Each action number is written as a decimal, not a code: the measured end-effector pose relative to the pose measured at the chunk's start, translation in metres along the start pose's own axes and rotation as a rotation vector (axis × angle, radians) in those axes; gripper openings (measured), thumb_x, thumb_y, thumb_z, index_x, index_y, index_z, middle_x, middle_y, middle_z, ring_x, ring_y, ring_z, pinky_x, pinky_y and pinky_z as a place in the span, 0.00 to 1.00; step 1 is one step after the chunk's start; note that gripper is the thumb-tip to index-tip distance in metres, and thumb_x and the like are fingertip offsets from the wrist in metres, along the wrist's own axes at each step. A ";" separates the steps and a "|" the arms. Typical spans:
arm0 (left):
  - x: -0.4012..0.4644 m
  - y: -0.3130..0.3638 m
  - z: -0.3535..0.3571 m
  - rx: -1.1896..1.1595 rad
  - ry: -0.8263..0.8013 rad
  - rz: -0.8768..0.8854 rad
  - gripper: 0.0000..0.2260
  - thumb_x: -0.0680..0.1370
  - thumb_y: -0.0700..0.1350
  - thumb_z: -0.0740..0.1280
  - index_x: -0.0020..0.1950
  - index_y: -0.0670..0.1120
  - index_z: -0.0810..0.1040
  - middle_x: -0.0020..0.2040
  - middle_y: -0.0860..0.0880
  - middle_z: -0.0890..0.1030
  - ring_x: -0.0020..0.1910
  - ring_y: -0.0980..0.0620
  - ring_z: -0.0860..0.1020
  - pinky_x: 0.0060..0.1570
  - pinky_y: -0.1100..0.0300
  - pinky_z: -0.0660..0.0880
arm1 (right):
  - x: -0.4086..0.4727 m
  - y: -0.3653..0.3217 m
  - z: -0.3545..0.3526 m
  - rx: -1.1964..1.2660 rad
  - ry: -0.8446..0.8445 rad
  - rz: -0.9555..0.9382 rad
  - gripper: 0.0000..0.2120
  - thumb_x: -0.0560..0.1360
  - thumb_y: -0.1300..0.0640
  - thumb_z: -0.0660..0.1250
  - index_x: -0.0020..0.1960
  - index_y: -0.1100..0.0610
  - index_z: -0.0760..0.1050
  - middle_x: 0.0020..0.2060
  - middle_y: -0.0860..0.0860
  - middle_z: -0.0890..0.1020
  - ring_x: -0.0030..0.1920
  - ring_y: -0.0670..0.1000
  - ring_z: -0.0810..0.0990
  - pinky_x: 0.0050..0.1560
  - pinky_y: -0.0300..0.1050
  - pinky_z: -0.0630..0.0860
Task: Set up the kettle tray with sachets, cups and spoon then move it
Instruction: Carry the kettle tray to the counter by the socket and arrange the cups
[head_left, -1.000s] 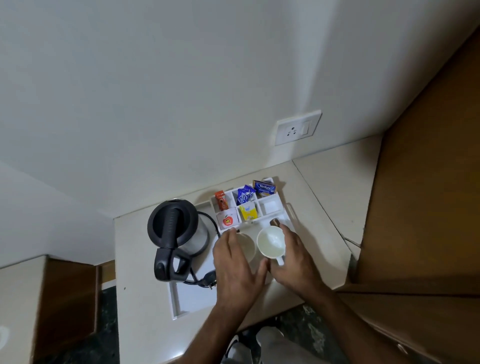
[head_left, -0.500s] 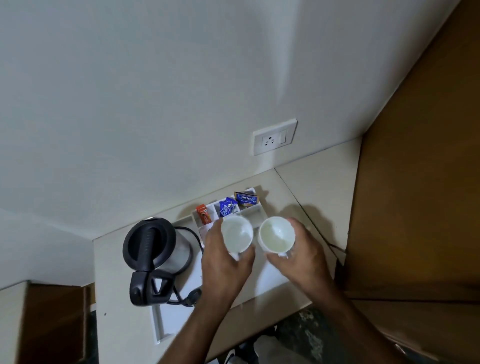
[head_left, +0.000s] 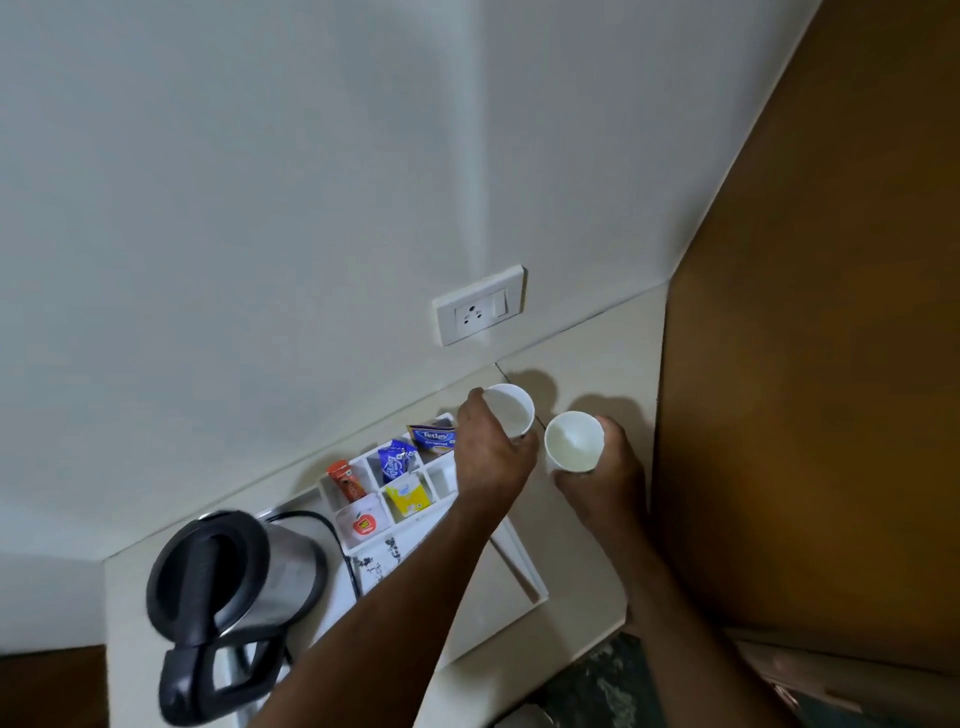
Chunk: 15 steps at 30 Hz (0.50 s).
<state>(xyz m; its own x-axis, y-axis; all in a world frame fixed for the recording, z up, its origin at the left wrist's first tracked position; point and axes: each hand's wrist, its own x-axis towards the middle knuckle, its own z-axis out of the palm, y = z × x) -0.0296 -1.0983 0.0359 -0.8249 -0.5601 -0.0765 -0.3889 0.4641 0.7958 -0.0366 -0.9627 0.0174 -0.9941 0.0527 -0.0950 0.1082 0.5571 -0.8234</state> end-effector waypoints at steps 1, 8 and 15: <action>0.002 -0.003 0.004 -0.004 0.003 -0.012 0.25 0.68 0.44 0.73 0.62 0.44 0.70 0.56 0.46 0.76 0.56 0.44 0.75 0.54 0.52 0.75 | 0.007 0.001 0.005 0.013 0.011 0.017 0.34 0.62 0.57 0.78 0.64 0.50 0.70 0.55 0.48 0.80 0.55 0.52 0.79 0.53 0.47 0.77; 0.005 -0.004 0.024 0.010 0.030 -0.059 0.25 0.68 0.41 0.72 0.63 0.41 0.69 0.57 0.42 0.76 0.57 0.41 0.74 0.57 0.50 0.73 | 0.041 0.001 0.023 0.056 0.035 0.111 0.34 0.60 0.52 0.76 0.63 0.44 0.68 0.54 0.44 0.79 0.52 0.49 0.79 0.54 0.48 0.79; 0.000 -0.007 0.026 0.033 0.030 -0.051 0.24 0.69 0.42 0.72 0.63 0.41 0.68 0.58 0.41 0.75 0.57 0.40 0.75 0.56 0.47 0.75 | 0.049 0.004 0.033 -0.007 -0.007 0.089 0.37 0.60 0.54 0.73 0.67 0.46 0.67 0.57 0.49 0.78 0.55 0.53 0.78 0.54 0.46 0.78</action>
<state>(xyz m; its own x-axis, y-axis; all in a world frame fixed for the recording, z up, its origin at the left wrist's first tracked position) -0.0374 -1.0839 0.0150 -0.7910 -0.6040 -0.0981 -0.4440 0.4563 0.7711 -0.0848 -0.9849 -0.0087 -0.9804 0.0964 -0.1718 0.1962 0.5567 -0.8072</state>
